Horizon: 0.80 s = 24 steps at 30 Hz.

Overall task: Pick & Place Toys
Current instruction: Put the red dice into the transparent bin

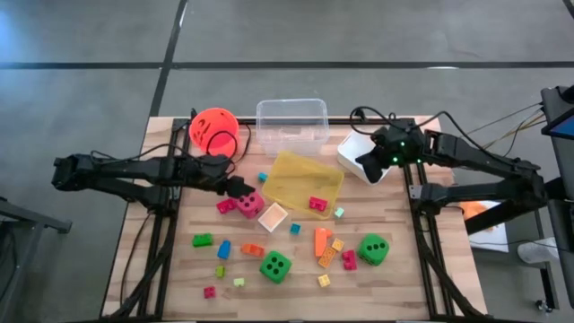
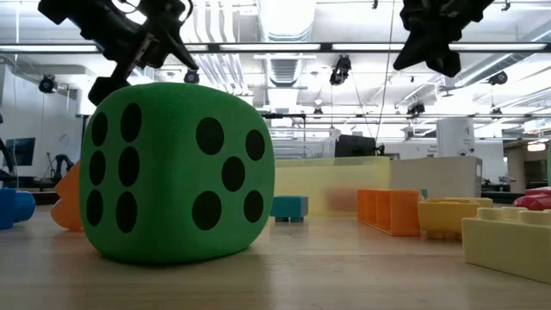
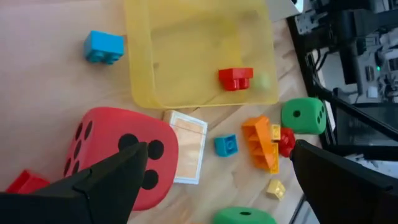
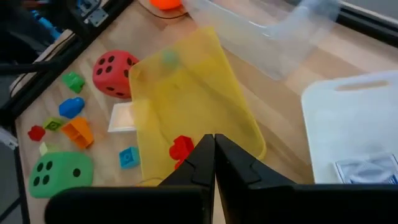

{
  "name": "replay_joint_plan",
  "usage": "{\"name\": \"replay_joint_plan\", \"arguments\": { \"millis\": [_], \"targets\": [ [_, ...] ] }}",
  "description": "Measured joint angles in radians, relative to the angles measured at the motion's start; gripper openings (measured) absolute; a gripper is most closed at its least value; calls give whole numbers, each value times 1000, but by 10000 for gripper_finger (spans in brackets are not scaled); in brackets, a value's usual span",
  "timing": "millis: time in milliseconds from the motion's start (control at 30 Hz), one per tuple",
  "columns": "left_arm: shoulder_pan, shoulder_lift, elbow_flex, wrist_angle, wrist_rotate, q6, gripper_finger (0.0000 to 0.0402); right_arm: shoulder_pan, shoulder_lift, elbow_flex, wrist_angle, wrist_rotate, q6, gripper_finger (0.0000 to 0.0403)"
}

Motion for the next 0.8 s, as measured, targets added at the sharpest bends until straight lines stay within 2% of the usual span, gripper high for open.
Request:
{"name": "replay_joint_plan", "arguments": {
  "millis": [300,567,800],
  "targets": [
    [1,10,-1,43,-7,14,395,28,-1,0,9,-2,-54,8],
    [1,90,-1,60,-16,19,399,32,-1,0,16,-1,-70,8],
    [5,183,8,5,-36,-110,398,32,-1,0,19,-1,-107,8]
  ]
}}
